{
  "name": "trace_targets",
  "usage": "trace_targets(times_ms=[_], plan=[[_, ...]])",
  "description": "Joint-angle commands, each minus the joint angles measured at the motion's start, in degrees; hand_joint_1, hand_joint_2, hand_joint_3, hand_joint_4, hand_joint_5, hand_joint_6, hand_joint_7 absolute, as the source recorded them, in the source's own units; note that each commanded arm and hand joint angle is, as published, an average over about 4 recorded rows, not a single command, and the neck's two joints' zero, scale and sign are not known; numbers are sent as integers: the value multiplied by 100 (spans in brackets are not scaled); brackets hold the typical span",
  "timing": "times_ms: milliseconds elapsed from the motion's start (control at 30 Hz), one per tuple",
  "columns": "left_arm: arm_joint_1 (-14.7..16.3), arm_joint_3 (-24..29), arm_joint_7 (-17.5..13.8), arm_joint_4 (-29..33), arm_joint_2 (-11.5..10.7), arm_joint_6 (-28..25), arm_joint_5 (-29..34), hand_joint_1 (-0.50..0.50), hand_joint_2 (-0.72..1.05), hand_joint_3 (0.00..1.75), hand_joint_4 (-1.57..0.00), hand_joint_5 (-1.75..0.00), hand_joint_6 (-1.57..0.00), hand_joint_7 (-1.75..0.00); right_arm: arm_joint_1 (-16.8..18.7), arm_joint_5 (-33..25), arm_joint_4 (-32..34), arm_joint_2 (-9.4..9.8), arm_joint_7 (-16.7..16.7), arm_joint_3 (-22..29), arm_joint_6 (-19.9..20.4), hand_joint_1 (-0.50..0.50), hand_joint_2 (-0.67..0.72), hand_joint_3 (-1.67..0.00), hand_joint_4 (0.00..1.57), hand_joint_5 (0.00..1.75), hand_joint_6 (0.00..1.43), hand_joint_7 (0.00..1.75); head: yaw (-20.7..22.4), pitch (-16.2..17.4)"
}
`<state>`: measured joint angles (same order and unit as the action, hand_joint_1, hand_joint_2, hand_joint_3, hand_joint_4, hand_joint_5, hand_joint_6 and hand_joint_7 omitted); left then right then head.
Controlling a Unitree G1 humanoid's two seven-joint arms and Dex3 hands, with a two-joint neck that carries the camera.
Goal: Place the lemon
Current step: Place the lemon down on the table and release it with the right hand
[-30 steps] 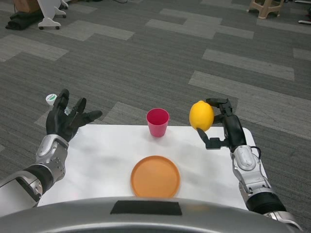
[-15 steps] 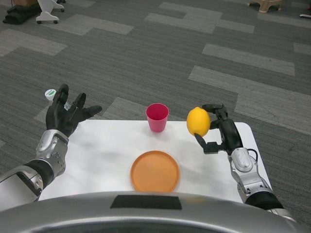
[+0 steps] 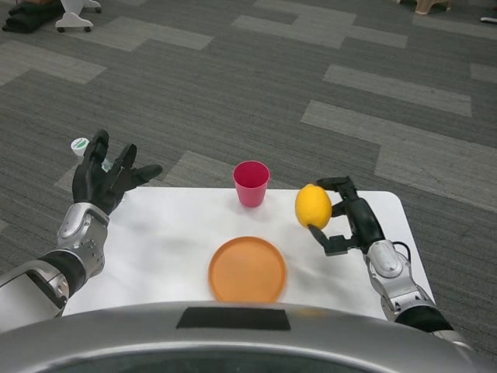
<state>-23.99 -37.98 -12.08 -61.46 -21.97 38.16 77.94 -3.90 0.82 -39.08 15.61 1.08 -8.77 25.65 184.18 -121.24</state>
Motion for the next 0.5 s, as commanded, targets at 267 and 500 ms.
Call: trace_targets(times_ms=[267,500], plan=[[-71,-10,-22,-24,-70,-2,2,50,105,9,-6,0,0,0,-128,6,-304,51,74,-50,12,-42,-54,-143,0,175,11,154,-17,31],[-71,-8,-22,-24,-70,-2,2,50,105,9,-4,0,0,0,-128,14,-1091,100,200,73,10,-42,-54,-143,0,175,7,154,-36,78]])
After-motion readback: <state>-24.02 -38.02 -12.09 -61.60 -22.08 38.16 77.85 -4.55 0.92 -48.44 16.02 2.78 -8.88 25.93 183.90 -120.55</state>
